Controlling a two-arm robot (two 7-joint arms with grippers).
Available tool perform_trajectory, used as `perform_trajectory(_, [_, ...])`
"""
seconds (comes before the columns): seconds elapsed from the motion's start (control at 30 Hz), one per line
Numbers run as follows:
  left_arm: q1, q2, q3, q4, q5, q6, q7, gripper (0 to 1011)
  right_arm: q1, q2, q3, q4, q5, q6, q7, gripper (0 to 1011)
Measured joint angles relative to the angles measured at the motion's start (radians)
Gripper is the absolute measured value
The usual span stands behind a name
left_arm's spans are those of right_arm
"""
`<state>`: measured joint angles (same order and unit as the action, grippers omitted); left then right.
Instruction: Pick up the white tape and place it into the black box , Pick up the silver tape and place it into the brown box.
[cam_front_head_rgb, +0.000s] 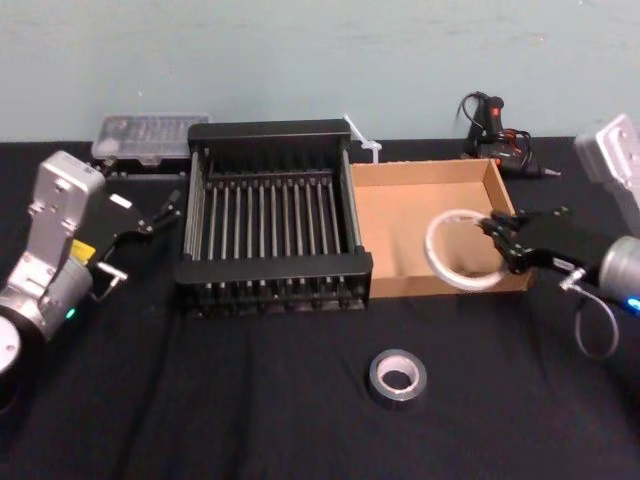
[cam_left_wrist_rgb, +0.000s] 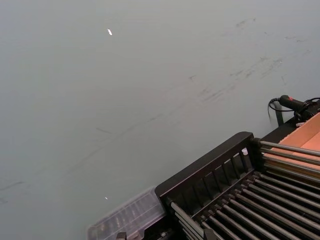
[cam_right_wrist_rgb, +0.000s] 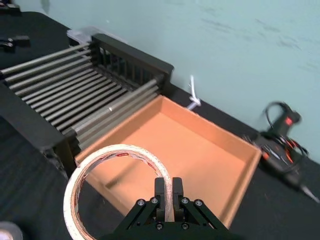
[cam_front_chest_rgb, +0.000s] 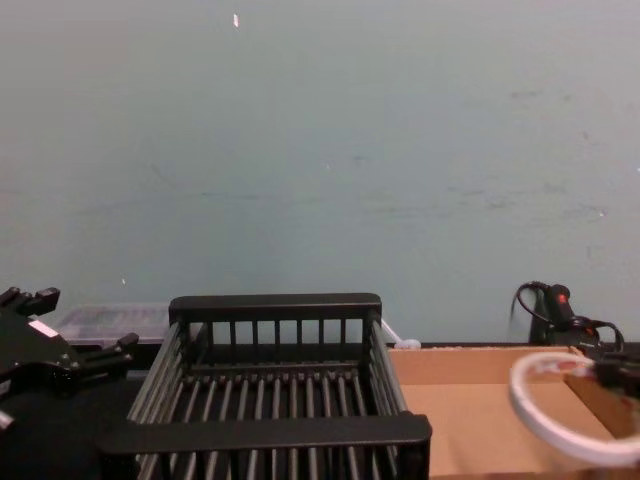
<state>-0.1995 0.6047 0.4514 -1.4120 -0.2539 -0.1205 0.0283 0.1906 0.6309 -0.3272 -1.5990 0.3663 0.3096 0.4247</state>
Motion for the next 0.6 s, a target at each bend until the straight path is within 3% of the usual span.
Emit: perform_trajectory(0.6, [0.000,0.000,0.000,0.000,0.000,0.000,0.000,1001,0.225,-0.135,-0.144,0.156,-0.083,-0.036,0.078,93])
